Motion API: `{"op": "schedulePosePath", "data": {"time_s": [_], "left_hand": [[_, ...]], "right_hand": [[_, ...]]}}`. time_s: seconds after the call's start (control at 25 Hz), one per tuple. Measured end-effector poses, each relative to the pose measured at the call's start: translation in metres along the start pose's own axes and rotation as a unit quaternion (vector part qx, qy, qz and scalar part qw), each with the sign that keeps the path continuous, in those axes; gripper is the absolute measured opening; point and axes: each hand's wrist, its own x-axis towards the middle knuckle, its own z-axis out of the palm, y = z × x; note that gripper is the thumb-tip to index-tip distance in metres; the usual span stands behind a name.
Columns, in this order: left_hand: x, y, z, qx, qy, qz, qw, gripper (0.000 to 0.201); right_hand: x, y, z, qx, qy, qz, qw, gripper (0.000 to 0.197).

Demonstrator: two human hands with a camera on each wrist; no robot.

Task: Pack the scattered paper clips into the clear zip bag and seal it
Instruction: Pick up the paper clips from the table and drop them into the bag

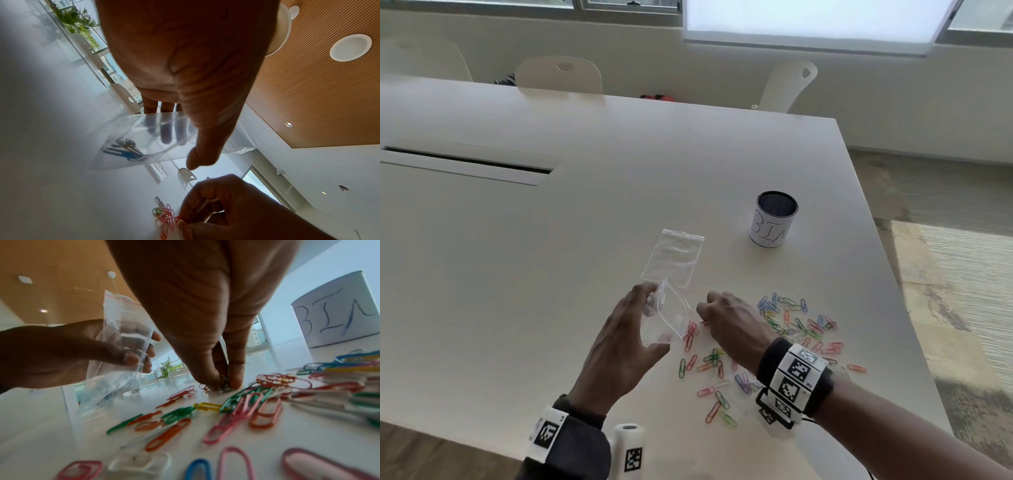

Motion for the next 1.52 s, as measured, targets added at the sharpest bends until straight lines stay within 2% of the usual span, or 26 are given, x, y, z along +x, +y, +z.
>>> {"op": "schedulePosePath", "data": {"time_s": [0.16, 0.4, 0.48, 0.6, 0.68, 0.76, 0.88, 1.04, 1.28, 1.4, 1.44, 1.52], "left_hand": [[-0.005, 0.004, 0.003, 0.005, 0.012, -0.011, 1.000, 0.072], [-0.011, 0.006, 0.010, 0.008, 0.030, -0.026, 0.999, 0.072], [-0.011, 0.008, 0.012, 0.011, 0.035, -0.024, 0.999, 0.071], [-0.008, 0.007, 0.016, 0.019, 0.031, -0.020, 0.999, 0.071], [-0.004, 0.007, 0.017, 0.023, 0.030, -0.016, 0.999, 0.072], [0.000, 0.007, 0.017, 0.023, 0.028, -0.014, 0.999, 0.073], [0.004, 0.007, 0.015, 0.026, 0.032, -0.007, 0.999, 0.072], [0.007, 0.007, 0.012, 0.022, 0.022, -0.009, 0.999, 0.073], [0.010, 0.002, 0.008, 0.001, -0.006, -0.010, 1.000, 0.075], [0.010, -0.002, 0.003, -0.012, -0.017, -0.013, 1.000, 0.076], [0.011, -0.004, 0.000, -0.020, -0.019, -0.017, 0.999, 0.075], [0.011, -0.009, -0.007, -0.033, -0.015, -0.027, 0.999, 0.075]], "right_hand": [[0.003, 0.006, -0.007, 0.030, -0.011, -0.004, 0.999, 0.018], [0.000, 0.030, -0.025, 0.161, -0.011, 0.054, 0.985, 0.004], [-0.004, 0.033, -0.038, 0.244, 0.019, 0.068, 0.967, 0.005], [-0.012, 0.020, -0.064, 0.400, 0.046, 0.072, 0.912, 0.006], [-0.014, 0.004, -0.075, 0.452, 0.057, 0.062, 0.888, 0.006], [-0.011, -0.013, -0.078, 0.446, 0.077, 0.063, 0.889, 0.006], [-0.002, -0.030, -0.071, 0.366, 0.119, 0.068, 0.920, 0.009], [0.004, -0.043, -0.065, 0.311, 0.129, 0.064, 0.939, 0.007], [0.002, -0.049, -0.070, 0.334, 0.118, 0.076, 0.932, 0.007], [-0.001, -0.035, -0.074, 0.347, 0.159, 0.103, 0.918, 0.008], [-0.001, -0.028, -0.072, 0.337, 0.171, 0.116, 0.919, 0.008], [-0.001, -0.012, -0.061, 0.277, 0.156, 0.136, 0.938, 0.006]]}}
